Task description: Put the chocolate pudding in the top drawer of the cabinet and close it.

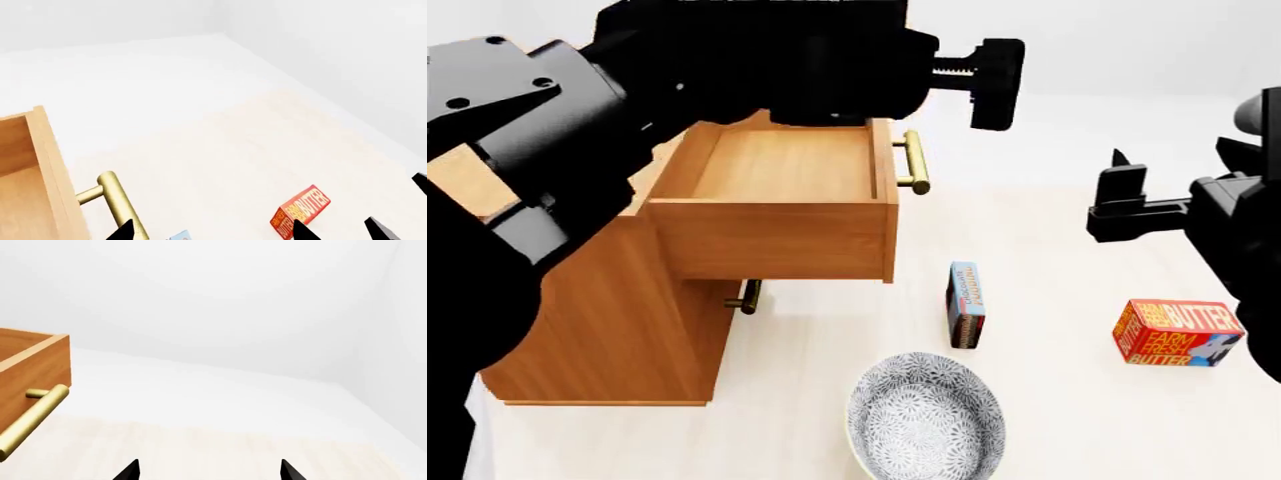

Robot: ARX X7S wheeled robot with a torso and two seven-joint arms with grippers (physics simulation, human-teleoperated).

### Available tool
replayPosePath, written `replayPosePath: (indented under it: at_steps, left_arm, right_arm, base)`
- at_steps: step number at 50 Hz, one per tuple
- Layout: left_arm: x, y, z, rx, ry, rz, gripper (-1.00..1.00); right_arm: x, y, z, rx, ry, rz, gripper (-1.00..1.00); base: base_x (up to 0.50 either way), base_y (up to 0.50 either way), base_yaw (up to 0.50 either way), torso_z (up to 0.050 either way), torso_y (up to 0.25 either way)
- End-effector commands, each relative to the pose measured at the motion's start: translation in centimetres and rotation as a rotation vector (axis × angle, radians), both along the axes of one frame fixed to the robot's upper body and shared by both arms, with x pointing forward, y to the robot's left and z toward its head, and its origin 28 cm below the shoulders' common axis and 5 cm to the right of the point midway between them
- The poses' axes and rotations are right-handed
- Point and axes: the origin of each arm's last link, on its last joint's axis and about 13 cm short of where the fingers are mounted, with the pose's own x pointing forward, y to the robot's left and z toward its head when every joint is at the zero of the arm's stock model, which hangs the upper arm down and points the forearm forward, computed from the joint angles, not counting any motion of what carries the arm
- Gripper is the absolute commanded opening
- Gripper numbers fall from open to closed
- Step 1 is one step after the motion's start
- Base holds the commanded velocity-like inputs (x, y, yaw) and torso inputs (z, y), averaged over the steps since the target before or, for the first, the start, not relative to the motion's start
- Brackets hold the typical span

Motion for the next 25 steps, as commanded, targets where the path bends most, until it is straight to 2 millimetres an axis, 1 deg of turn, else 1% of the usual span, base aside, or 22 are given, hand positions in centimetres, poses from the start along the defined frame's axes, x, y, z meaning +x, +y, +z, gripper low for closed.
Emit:
replayPosePath:
  at_steps: [1,6,11,15,18,22,25]
  left_arm:
    - [-1.2,2.7,2.9,-0.002,-0.154,0.08,1.0]
    - [-1.4,4.5,2.4,0.014,-0.221,0.125,1.0]
    - [-1.5,5.9,1.3,0.025,-0.277,0.15,1.0]
    - [-1.5,7.1,0.4,-0.02,-0.339,0.173,1.0]
    - [-2.0,7.9,-0.4,-0.02,-0.396,0.196,1.0]
    - [-2.5,9.0,-2.1,-0.017,-0.436,0.232,1.0]
    - [-3.2,9.6,-2.6,-0.032,-0.462,0.246,1.0]
  right_arm:
    - [0.3,0.4,0.1,-0.003,-0.002,0.011,1.0]
    - [0.4,0.7,0.3,-0.007,-0.007,0.02,1.0]
    - [0.5,0.9,0.4,-0.011,-0.011,0.029,1.0]
    - [0.6,1.1,0.4,-0.011,-0.016,0.041,1.0]
    - [0.8,1.3,0.3,-0.007,-0.015,0.05,1.0]
    - [1.1,1.6,0.1,0.003,-0.006,0.076,1.0]
    - [1.4,1.9,0.0,0.015,0.002,0.089,1.0]
  base:
    - [0.0,0.0,0.0,0.0,0.0]
    - [0.0,0.0,0.0,0.0,0.0]
    - [0.0,0.0,0.0,0.0,0.0]
    - [0.0,0.0,0.0,0.0,0.0]
    - [0.0,0.0,0.0,0.0,0.0]
    - [0.0,0.0,0.0,0.0,0.0]
    - [0.0,0.0,0.0,0.0,0.0]
